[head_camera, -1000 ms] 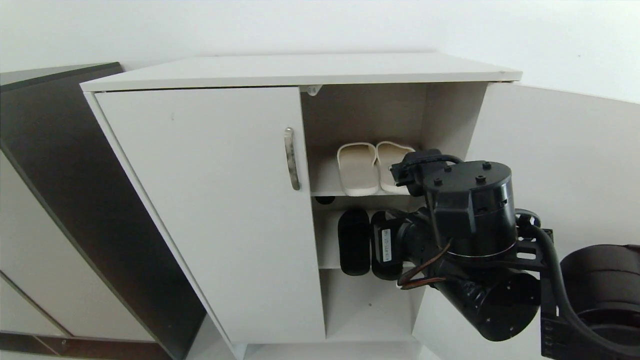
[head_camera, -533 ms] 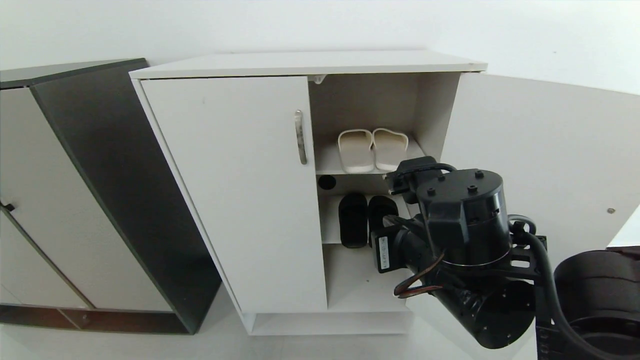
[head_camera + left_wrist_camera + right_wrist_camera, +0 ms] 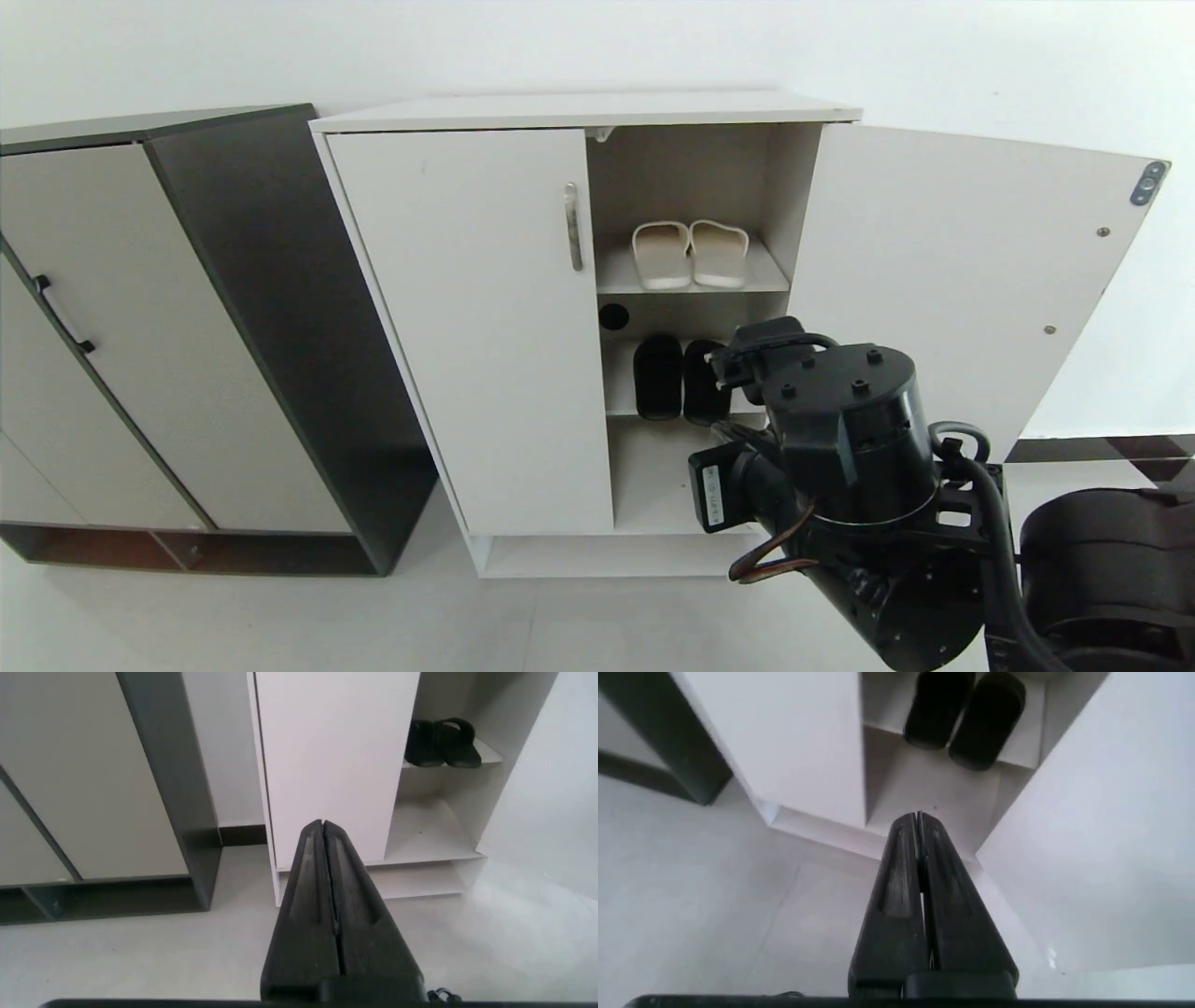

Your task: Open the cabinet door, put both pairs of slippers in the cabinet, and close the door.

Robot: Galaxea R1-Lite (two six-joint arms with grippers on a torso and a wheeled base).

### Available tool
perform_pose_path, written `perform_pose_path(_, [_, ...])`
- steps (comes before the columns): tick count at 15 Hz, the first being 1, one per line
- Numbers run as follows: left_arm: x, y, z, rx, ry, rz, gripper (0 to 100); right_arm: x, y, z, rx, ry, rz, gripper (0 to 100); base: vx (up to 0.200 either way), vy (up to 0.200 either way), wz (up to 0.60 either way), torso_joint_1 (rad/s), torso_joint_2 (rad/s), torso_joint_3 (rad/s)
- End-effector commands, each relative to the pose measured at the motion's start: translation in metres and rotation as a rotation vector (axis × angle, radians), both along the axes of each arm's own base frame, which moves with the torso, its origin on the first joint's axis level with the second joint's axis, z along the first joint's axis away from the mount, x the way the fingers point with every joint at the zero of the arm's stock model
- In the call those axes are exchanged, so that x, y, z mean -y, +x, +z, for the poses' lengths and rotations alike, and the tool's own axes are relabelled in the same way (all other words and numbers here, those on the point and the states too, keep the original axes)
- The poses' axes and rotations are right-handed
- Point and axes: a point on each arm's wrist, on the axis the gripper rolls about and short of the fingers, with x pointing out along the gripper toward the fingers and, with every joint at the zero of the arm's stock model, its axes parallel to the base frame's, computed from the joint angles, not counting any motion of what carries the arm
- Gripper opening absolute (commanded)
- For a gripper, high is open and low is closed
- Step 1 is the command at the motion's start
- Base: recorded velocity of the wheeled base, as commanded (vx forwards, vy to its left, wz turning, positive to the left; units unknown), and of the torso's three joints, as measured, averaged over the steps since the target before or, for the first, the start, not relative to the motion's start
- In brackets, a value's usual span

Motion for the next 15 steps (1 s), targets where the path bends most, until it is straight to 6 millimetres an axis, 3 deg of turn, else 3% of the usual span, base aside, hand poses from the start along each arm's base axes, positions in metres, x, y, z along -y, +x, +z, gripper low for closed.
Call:
perform_pose_path(1, [0.0,0.0,0.0,0.0,0.0,-0.001,0,0.0004,-0.0005,-0.0034,-0.002,0.005,0.015,0,0.0,0.0,0.0,0.0,0.0,0.0])
perform_pose_path(13, [0.0,0.0,0.0,0.0,0.0,-0.001,0,0.0029,-0.0012,-0.0127,-0.002,-0.025,0.027,0,0.0,0.0,0.0,0.0,0.0,-0.002])
perform_pose_path(15, [0.0,0.0,0.0,0.0,0.0,-0.001,0,0.0029,-0.0012,-0.0127,-0.002,-0.025,0.027,0,0.0,0.0,0.0,0.01,-0.22,-0.264])
